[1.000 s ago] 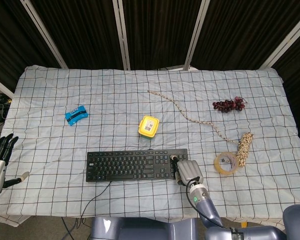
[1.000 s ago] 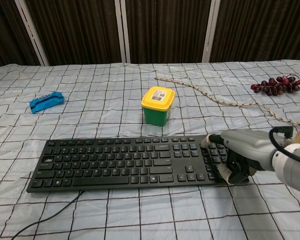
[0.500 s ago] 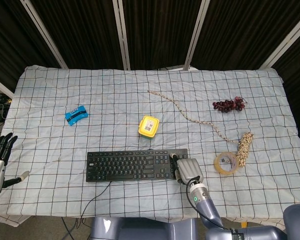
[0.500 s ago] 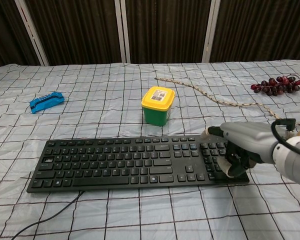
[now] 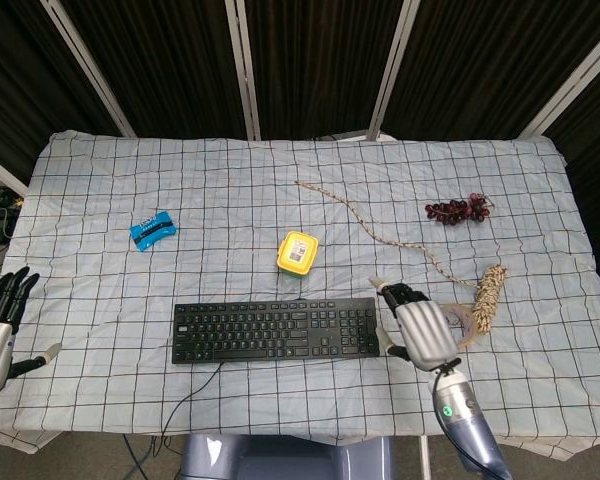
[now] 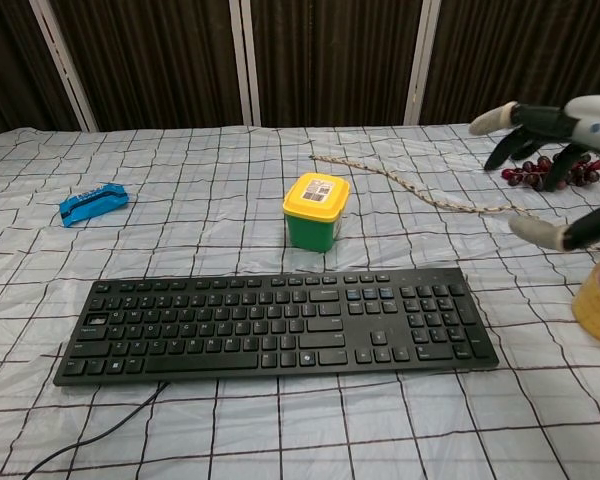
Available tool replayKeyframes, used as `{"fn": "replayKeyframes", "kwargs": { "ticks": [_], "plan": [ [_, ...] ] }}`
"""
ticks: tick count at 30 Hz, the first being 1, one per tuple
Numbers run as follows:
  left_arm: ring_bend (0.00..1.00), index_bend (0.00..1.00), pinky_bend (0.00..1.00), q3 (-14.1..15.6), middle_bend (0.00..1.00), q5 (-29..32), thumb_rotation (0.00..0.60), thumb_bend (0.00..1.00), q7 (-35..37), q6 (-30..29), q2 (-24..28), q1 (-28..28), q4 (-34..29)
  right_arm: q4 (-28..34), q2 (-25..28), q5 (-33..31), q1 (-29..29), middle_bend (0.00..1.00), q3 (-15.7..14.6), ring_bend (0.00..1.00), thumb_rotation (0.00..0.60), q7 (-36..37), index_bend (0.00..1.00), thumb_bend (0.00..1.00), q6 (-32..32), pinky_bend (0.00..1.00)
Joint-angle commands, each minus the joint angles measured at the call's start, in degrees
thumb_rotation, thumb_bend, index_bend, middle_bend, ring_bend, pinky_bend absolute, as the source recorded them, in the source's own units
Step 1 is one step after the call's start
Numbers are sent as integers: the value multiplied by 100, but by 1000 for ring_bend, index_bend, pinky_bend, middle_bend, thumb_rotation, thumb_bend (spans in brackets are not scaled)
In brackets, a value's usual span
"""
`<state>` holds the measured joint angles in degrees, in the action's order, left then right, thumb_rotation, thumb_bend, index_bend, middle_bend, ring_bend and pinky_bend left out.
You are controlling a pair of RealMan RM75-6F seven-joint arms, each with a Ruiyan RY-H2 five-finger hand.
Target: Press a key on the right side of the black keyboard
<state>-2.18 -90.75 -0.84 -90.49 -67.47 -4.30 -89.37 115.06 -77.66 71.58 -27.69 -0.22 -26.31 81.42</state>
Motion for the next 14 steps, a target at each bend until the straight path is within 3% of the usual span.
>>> {"fn": "replayKeyframes", "kwargs": {
  "ticks": [1,6,14],
  "plan": [
    [0,0,0,7,0,-12,600,46,-47,-9,-7,4,2,-198,532,896,465,2,-467,0,600,320,9,225,406,55],
    [0,0,0,41,0,-2,600,32,-142,54,23,1,-12,-647,736,1369,775,0,-607,0,600,292,0,103,809,0],
    [0,0,0,55,0,-38,600,15,-249,50,41,-1,-6,-1550,918,1603,1394,0,-565,0,600,872,0,72,1632,0]
  ]
}}
